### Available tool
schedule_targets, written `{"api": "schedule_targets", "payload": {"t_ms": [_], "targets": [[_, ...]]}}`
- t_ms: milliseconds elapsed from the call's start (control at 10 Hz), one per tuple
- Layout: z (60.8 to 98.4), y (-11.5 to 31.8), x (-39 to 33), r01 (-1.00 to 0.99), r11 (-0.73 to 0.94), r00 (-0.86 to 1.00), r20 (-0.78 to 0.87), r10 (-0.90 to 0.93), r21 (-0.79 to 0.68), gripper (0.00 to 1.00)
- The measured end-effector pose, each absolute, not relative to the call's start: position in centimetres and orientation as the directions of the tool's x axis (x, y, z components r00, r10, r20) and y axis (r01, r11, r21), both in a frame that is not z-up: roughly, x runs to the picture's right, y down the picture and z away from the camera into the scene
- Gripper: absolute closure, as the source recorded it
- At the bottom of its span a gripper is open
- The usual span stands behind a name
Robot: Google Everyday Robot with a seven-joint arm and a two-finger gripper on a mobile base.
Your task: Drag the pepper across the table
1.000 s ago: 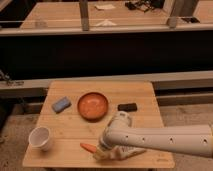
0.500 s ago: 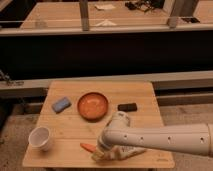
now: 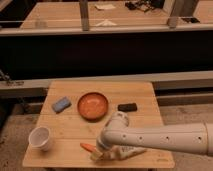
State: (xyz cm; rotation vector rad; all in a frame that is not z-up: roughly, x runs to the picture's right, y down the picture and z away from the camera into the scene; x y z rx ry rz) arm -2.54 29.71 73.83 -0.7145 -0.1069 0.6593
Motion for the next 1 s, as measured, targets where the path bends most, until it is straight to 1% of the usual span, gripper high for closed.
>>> {"api": "schedule_targets", "payload": {"t_ms": [1000], "targets": [[73.63, 30.35, -3.29, -0.532, 0.537, 0.787, -0.148, 0.6, -0.654, 0.21]]}}
